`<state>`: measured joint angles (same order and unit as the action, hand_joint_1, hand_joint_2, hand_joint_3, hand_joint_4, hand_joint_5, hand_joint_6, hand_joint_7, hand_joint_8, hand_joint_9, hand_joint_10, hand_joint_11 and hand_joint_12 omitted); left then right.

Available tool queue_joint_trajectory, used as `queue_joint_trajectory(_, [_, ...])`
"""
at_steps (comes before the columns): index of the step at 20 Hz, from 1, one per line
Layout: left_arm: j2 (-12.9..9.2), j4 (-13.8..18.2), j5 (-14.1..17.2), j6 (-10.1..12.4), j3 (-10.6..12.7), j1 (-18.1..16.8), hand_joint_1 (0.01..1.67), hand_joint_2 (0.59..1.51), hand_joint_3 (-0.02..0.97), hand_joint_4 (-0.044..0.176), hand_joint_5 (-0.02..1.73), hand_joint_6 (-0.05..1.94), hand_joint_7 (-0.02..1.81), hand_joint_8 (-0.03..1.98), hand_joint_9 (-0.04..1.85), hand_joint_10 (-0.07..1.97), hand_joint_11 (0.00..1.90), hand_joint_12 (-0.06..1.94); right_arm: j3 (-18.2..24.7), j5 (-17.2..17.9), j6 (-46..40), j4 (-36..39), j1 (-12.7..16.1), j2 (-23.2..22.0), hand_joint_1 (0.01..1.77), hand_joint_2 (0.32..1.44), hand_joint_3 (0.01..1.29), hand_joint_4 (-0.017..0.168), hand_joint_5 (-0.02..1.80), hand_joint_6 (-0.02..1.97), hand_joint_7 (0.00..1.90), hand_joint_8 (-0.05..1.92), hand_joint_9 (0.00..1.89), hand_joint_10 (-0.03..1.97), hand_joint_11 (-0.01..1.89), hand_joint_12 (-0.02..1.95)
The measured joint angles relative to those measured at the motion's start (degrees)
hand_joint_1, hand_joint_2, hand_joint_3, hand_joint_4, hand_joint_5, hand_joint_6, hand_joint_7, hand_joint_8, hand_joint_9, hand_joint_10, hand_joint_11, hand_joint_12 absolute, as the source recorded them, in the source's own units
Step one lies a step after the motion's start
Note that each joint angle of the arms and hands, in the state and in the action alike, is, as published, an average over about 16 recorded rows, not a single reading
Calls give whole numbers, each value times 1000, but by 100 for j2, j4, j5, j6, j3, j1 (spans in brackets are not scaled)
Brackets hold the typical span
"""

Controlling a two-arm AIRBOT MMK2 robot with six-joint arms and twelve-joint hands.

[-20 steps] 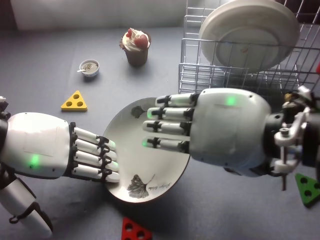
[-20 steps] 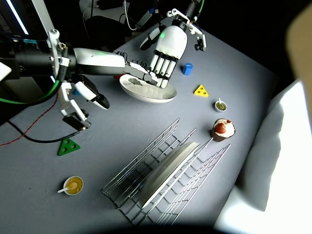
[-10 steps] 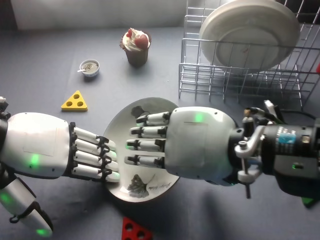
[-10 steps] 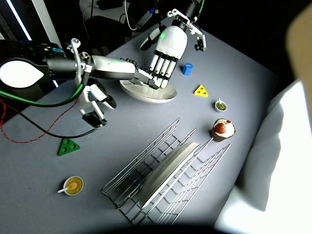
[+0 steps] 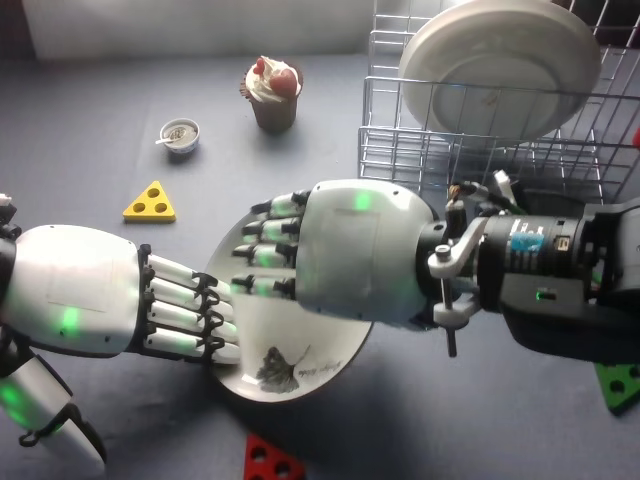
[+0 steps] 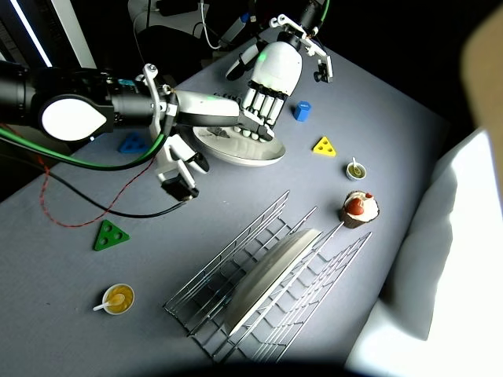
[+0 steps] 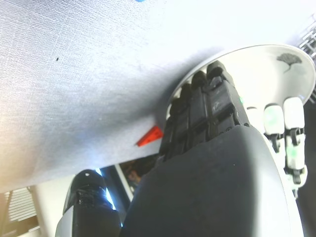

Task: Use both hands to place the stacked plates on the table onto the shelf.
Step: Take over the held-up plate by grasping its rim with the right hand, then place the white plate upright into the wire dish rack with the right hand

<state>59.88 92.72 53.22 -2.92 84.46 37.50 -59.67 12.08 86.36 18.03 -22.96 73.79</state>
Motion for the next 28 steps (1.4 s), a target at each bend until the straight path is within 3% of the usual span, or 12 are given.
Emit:
queue_joint_trajectory(5, [1, -6, 11, 9, 15, 0, 15, 1001, 8, -6, 80, -37, 126, -15, 156, -10, 155, -3, -79, 95, -9, 12, 54, 65, 1389, 914, 12, 1, 606, 153, 662, 120, 722, 194, 692, 441])
queue_joint_trajectory(14, [2, -215, 47, -30, 78, -43, 15, 1001, 9, -6, 80, -37, 135, -13, 158, -1, 162, 0, 143, 234, -26, -31, 66, -126, 1514, 919, 12, -6, 829, 498, 1006, 371, 1065, 603, 1017, 541])
queue_joint_trajectory(21, [-53, -863, 122, -158, 222, -191, 16, 1000, 8, -1, 116, -17, 162, -2, 159, 8, 158, 1, 661, 173, -23, -205, 84, -574, 1429, 909, 12, -6, 869, 712, 1074, 536, 1141, 779, 1216, 283])
queue_joint_trajectory(28, [-175, -1683, 298, -258, 418, -411, 16, 1002, 8, 2, 149, 1, 181, 9, 174, 14, 171, 8, 1380, 46, -28, -708, 301, -1231, 1375, 931, 12, -4, 917, 851, 1104, 592, 1155, 816, 1292, 241])
